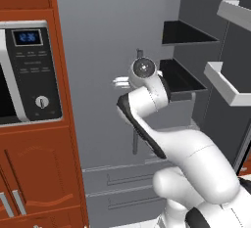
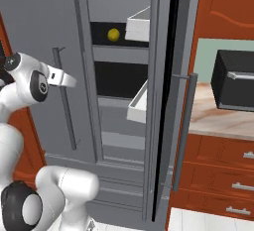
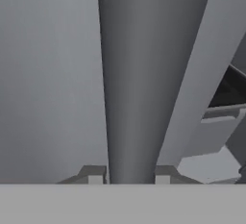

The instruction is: Retrieve a lemon from the fridge and place it on the cutting board with the fish.

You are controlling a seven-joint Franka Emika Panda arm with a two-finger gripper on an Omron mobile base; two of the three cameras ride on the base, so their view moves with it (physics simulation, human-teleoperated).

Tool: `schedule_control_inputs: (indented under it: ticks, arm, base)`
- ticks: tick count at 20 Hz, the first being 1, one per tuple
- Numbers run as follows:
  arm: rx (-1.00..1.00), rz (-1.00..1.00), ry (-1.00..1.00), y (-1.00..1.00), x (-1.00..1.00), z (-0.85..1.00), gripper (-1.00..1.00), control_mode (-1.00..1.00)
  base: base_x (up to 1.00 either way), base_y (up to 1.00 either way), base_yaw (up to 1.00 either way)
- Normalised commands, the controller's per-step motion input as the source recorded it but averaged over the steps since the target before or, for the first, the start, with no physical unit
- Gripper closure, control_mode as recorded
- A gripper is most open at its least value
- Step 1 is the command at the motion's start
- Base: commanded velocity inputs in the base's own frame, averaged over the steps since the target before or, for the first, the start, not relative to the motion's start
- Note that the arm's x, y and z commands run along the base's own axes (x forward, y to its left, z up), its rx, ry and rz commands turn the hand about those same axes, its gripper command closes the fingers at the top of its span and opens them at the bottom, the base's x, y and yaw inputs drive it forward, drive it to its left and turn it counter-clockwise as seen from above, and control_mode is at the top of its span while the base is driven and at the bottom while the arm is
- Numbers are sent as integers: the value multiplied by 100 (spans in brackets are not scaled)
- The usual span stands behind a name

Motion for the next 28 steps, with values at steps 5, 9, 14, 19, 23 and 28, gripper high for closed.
schedule_control_inputs:
  ticks: [5, 9, 14, 19, 23, 28]
  arm:
    - [0, -20, 0, 29, -51, 0, 100, -100]
    - [-1, -17, 0, 41, -68, 0, 100, -100]
    - [-1, -9, 0, 54, -79, 0, 100, -100]
    - [-6, 0, 0, 68, -57, 0, 100, -100]
    - [-9, -3, 9, 58, 0, 0, 100, -100]
    - [-3, -8, 5, 31, 0, 0, -100, -100]
  base:
    - [0, 0, 0]
    - [0, 0, 0]
    - [0, 0, 0]
    - [0, 0, 0]
    - [0, 0, 0]
    - [0, 0, 0]
